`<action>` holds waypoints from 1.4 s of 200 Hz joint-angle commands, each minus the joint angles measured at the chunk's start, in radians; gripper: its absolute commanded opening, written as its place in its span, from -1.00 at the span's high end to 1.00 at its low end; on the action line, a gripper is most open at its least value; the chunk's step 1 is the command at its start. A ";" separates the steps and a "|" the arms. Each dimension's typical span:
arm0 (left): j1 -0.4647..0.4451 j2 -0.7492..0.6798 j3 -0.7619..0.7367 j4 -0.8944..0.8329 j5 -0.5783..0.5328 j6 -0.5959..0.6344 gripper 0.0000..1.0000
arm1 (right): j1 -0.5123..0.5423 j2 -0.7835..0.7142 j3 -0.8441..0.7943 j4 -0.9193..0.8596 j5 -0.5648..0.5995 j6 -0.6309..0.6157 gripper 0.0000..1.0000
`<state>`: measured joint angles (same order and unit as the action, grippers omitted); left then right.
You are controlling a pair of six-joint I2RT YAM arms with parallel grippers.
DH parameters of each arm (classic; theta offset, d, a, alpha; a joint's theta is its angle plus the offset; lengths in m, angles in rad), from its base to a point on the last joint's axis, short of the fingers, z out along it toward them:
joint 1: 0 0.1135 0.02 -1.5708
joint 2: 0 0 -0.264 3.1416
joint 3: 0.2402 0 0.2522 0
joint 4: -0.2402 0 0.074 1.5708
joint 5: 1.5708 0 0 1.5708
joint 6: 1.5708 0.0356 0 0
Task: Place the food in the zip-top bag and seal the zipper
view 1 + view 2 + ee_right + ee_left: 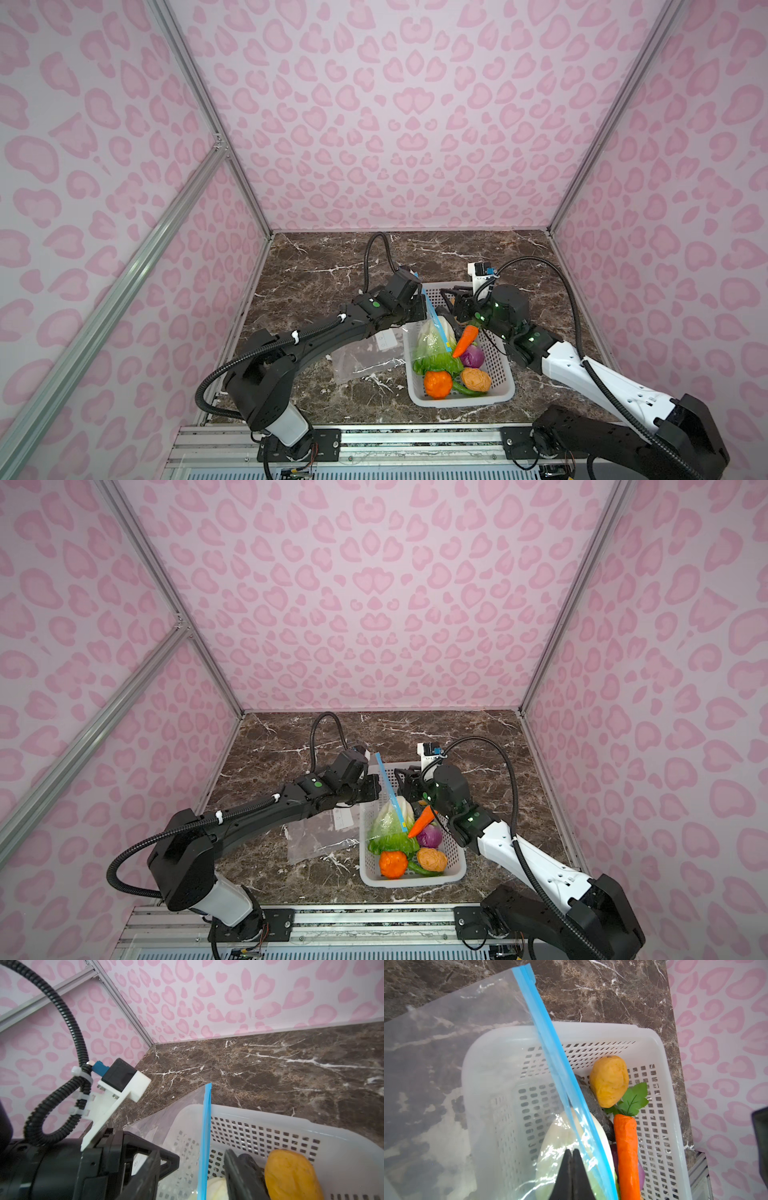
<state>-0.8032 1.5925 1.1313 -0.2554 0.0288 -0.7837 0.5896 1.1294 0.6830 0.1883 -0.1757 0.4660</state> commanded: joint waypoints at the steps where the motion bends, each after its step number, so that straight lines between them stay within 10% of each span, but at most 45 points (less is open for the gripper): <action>1: 0.002 -0.020 -0.014 0.034 0.001 0.005 0.94 | -0.044 0.057 0.013 -0.067 -0.134 0.066 0.06; 65: 0.006 -0.124 -0.045 -0.022 -0.067 0.047 0.94 | -0.094 0.272 0.060 -0.100 -0.262 0.051 0.37; 280: 0.045 -0.078 -0.126 -0.012 -0.073 0.034 0.94 | -0.100 0.431 0.053 0.135 -0.505 0.039 0.05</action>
<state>-0.7593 1.5028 1.0027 -0.2611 -0.0490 -0.7410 0.4889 1.5379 0.7364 0.2462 -0.6395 0.4797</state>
